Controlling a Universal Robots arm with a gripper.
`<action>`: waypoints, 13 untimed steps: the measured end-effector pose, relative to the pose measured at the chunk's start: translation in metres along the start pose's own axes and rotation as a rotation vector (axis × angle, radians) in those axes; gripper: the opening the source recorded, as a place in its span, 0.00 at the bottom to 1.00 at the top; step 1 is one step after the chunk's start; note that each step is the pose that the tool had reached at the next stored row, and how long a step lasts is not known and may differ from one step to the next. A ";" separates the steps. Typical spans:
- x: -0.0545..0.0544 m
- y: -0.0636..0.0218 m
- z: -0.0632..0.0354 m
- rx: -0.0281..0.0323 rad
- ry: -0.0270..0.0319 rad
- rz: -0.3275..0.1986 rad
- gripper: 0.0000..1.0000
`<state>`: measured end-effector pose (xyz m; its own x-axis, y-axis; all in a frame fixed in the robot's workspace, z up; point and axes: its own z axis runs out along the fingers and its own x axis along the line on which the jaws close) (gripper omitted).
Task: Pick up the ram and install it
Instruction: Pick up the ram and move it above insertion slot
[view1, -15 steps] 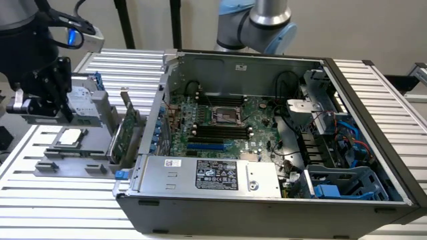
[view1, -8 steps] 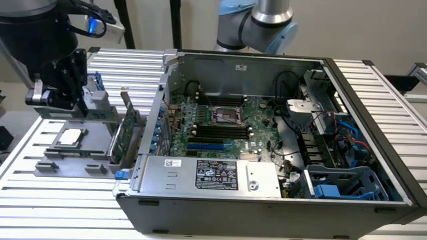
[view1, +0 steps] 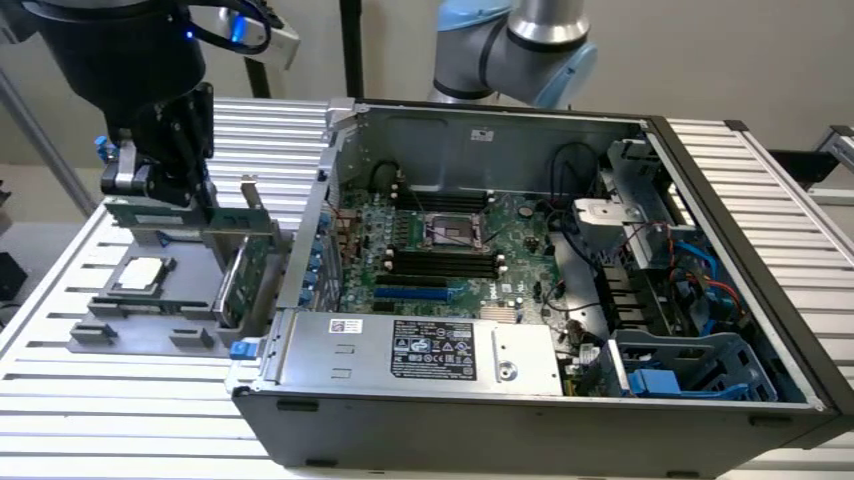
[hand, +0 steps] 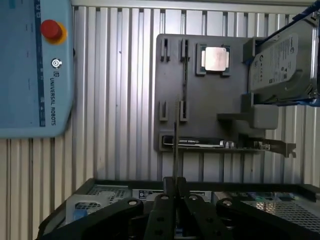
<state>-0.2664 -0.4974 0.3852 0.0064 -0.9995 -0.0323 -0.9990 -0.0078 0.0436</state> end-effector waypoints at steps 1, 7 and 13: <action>0.000 -0.0044 -0.0015 0.0002 0.0000 0.000 0.00; 0.000 -0.0318 -0.0070 0.0032 0.0000 0.000 0.00; 0.000 -0.0589 -0.0094 0.0071 -0.0001 0.000 0.00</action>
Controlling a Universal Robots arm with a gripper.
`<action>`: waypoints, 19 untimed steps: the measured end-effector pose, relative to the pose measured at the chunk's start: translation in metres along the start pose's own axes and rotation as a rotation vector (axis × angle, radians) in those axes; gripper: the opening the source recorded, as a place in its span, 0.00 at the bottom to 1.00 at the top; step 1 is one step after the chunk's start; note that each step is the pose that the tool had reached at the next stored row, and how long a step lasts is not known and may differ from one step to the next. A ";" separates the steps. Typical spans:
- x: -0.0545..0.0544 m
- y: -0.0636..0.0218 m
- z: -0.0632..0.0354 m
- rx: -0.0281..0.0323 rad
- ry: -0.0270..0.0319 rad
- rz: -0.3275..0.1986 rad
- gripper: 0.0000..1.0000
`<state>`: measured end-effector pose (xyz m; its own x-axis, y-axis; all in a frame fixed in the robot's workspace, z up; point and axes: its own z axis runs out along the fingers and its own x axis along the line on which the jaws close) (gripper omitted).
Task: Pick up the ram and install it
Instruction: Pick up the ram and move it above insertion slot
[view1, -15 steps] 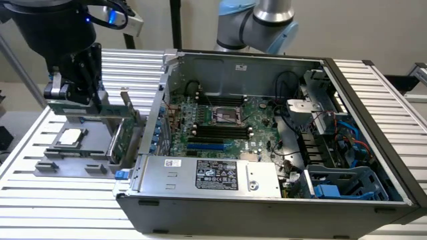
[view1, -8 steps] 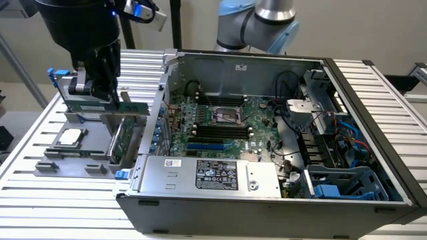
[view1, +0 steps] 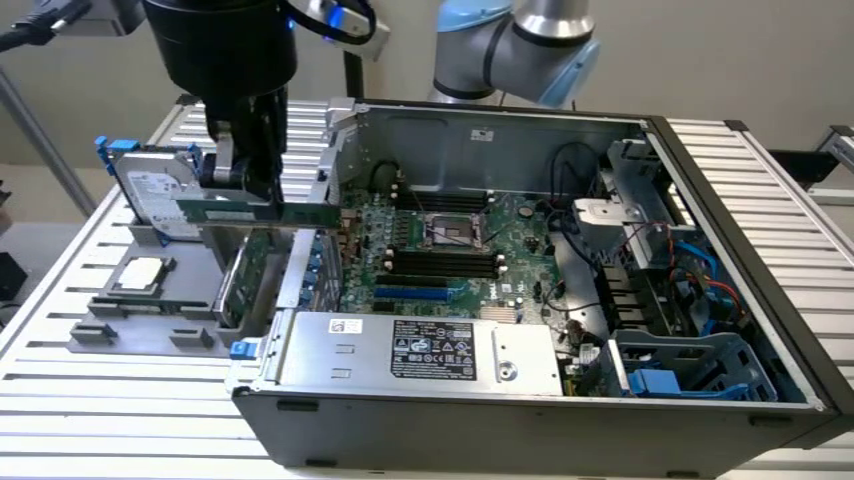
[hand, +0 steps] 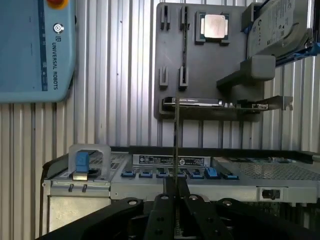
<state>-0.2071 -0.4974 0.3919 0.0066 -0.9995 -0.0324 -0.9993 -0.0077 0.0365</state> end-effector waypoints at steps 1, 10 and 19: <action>0.000 -0.0046 -0.0003 0.0005 0.0000 0.000 0.00; 0.000 -0.0452 -0.0019 0.0051 0.0001 0.000 0.00; 0.001 -0.0862 -0.0034 0.0067 0.0001 0.000 0.00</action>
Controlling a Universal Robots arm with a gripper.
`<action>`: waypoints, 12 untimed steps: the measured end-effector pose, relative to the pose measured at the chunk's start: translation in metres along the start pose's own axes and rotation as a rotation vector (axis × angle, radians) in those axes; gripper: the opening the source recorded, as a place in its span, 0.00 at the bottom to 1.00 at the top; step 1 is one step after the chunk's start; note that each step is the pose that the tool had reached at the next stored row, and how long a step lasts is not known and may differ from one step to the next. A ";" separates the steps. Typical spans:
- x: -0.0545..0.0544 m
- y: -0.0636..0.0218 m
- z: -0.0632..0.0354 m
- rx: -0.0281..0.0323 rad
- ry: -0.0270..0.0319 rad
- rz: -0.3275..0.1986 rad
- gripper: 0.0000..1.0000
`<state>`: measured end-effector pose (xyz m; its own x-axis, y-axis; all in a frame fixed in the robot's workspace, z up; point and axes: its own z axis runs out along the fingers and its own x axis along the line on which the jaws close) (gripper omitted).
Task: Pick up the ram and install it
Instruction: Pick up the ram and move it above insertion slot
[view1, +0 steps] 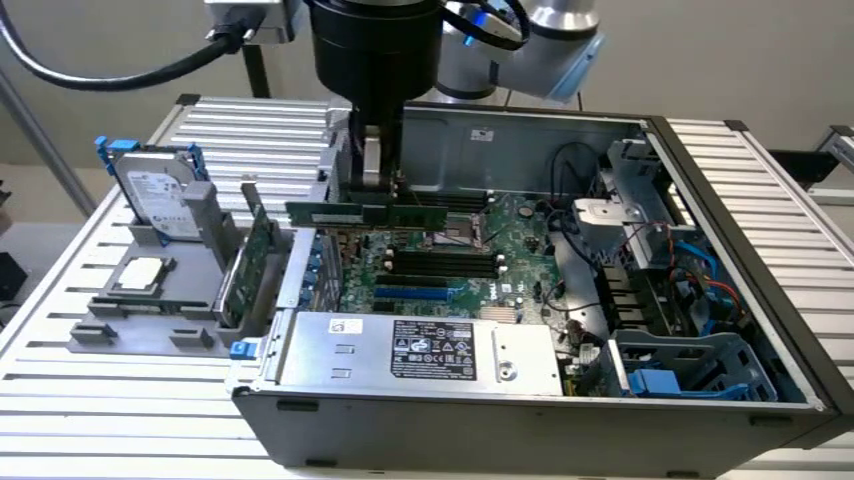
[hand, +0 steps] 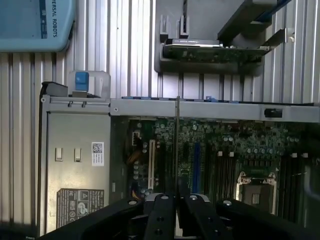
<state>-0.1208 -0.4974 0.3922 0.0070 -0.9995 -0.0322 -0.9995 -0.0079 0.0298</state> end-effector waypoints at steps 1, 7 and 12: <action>0.000 -0.0046 -0.0001 0.0001 0.0000 0.000 0.00; -0.004 -0.0315 0.0001 0.0001 -0.0001 0.000 0.00; -0.020 -0.0454 0.0039 0.0001 0.0007 0.000 0.00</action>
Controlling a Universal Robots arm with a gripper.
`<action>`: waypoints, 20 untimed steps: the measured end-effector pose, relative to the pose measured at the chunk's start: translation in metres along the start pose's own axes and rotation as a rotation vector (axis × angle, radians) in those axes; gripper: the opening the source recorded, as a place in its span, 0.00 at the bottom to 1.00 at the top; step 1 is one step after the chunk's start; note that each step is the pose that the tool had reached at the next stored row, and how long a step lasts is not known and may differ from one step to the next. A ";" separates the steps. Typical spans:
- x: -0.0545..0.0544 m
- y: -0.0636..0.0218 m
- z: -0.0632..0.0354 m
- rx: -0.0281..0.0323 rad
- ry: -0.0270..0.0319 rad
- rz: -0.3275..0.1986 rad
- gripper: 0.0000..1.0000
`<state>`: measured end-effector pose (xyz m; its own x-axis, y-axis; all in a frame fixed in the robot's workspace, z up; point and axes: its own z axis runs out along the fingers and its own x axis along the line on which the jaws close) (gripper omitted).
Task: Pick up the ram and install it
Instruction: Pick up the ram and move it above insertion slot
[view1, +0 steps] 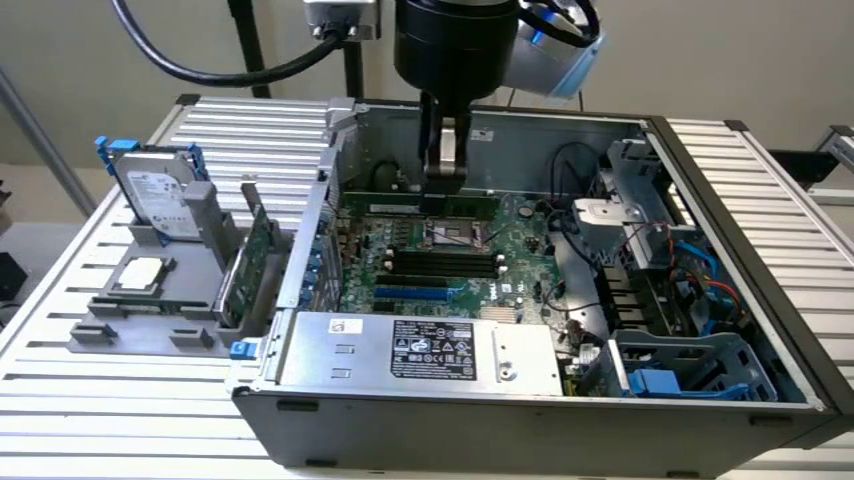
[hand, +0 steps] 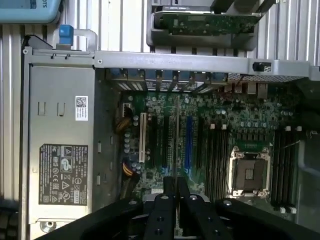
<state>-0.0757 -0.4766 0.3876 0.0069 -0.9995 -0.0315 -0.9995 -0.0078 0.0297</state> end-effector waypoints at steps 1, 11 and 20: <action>-0.004 -0.0023 0.0012 0.0001 0.0002 0.000 0.00; -0.037 -0.0207 0.0173 0.0001 0.0011 0.000 0.00; -0.060 -0.0249 0.0245 0.0001 0.0011 0.004 0.00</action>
<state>-0.0520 -0.4159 0.3642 0.0033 -0.9995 -0.0304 -0.9996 -0.0042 0.0297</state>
